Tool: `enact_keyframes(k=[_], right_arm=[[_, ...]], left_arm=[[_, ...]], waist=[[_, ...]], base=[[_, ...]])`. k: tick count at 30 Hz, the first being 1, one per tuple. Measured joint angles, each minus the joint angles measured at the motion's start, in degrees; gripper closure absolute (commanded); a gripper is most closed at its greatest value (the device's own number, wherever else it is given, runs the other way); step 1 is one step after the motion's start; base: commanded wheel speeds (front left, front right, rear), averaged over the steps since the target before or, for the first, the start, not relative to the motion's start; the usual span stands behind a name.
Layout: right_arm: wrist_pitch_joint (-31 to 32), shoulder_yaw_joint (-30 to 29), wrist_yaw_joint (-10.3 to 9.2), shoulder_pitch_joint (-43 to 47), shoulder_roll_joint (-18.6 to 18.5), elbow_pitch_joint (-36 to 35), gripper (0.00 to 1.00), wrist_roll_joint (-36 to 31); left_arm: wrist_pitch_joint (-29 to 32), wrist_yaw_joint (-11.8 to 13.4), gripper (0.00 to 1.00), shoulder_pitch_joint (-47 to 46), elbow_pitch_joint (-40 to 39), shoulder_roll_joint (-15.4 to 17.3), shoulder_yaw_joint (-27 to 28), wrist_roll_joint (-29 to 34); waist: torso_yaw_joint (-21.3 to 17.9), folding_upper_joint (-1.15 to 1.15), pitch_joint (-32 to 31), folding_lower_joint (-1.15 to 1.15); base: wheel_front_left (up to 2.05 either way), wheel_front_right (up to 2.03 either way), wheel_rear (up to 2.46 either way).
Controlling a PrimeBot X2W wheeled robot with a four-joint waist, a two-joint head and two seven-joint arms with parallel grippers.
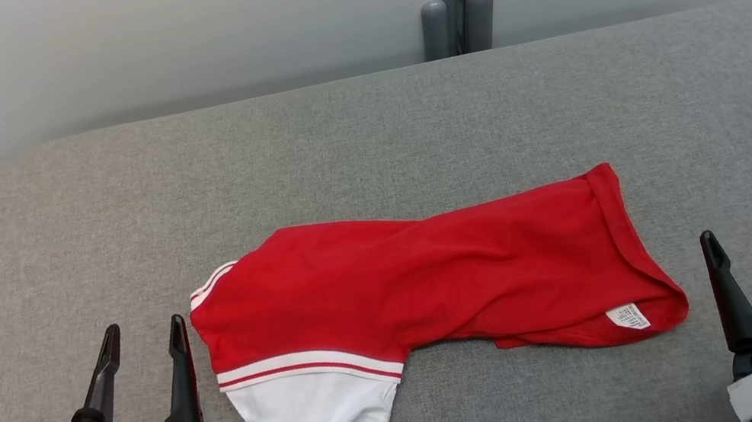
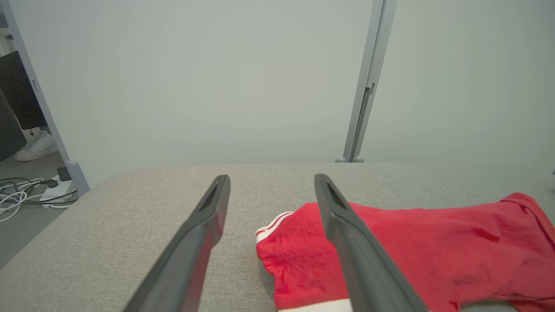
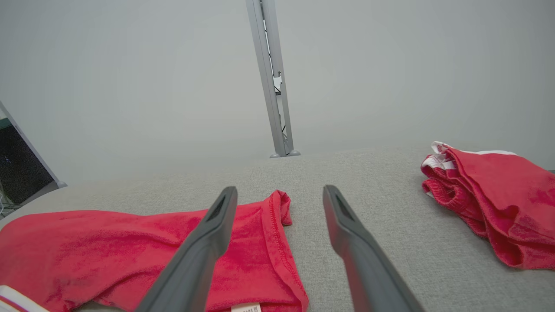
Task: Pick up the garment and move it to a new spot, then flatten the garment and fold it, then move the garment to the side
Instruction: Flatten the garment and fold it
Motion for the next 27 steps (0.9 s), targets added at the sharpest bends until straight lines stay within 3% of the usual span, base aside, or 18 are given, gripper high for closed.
enact_keyframes(k=[13, 27], right_arm=[[3.1, 2.6, 0.0, 7.5, 0.0, -10.0, 0.0, -2.0], [3.6, 2.8, 0.0, 8.7, 0.0, -11.4, 0.0, -1.3]], left_arm=[[2.0, 3.0, 0.0, 6.0, -4.2, 1.4, 0.8, -0.5], [3.7, 4.7, 0.0, 8.2, -7.5, 1.7, 0.3, -0.6]], waist=[[-1.2, 0.0, -3.7, 0.0], [-0.9, 0.0, -3.8, 0.0]], base=[[0.0, 0.0, 0.0], [0.0, 0.0, 0.0]])
